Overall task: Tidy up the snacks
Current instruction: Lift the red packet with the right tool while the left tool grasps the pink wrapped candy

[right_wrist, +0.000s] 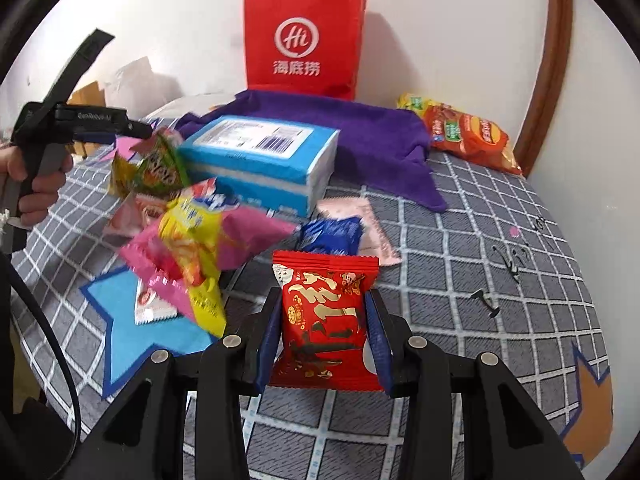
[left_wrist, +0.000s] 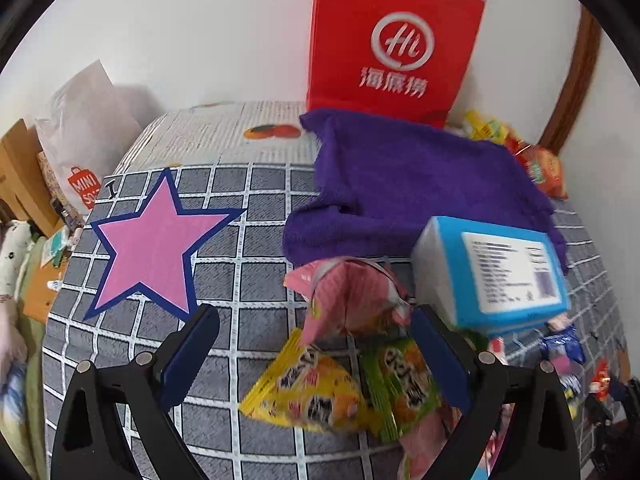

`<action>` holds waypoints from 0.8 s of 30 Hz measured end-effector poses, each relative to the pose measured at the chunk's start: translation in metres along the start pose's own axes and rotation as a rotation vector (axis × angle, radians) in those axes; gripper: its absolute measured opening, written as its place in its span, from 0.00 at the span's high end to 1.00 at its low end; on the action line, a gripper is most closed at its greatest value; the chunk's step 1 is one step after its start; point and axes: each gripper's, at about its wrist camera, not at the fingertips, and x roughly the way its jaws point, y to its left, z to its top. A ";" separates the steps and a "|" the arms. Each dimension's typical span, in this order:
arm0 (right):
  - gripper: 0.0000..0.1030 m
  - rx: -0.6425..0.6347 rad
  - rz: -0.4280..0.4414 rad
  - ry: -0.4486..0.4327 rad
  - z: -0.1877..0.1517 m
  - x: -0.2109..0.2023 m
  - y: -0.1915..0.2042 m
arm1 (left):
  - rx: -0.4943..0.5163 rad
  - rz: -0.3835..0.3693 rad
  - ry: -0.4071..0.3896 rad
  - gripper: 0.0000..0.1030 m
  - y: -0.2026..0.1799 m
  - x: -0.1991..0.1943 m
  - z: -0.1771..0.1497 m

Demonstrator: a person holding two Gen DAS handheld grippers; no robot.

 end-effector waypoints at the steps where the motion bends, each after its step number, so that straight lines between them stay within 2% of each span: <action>1: 0.61 0.009 -0.005 -0.001 0.003 -0.001 -0.003 | 0.002 -0.007 0.010 0.07 -0.002 0.004 0.003; 7: 0.61 0.045 -0.042 -0.016 0.026 -0.002 -0.021 | 0.010 -0.043 0.079 0.07 -0.008 0.028 0.014; 12: 0.61 0.062 -0.078 -0.018 0.048 0.002 -0.031 | -0.044 -0.104 0.128 0.08 0.000 0.044 0.018; 14: 0.61 0.071 -0.083 -0.017 0.058 0.005 -0.032 | -0.051 -0.106 0.137 0.21 0.002 0.047 0.018; 15: 0.61 0.077 -0.086 -0.017 0.064 0.007 -0.032 | -0.056 -0.119 0.146 0.23 0.003 0.050 0.018; 17: 0.61 0.083 -0.092 -0.020 0.072 0.010 -0.031 | -0.067 -0.173 0.161 0.43 0.003 0.053 0.016; 18: 0.61 0.088 -0.096 -0.027 0.077 0.011 -0.030 | -0.069 -0.193 0.166 0.44 0.002 0.053 0.016; 20: 0.61 0.098 -0.097 -0.035 0.087 0.013 -0.027 | -0.050 -0.179 0.147 0.49 0.000 0.049 0.016; 24: 0.61 0.116 -0.095 -0.046 0.107 0.016 -0.022 | -0.039 -0.176 0.123 0.51 0.001 0.038 0.017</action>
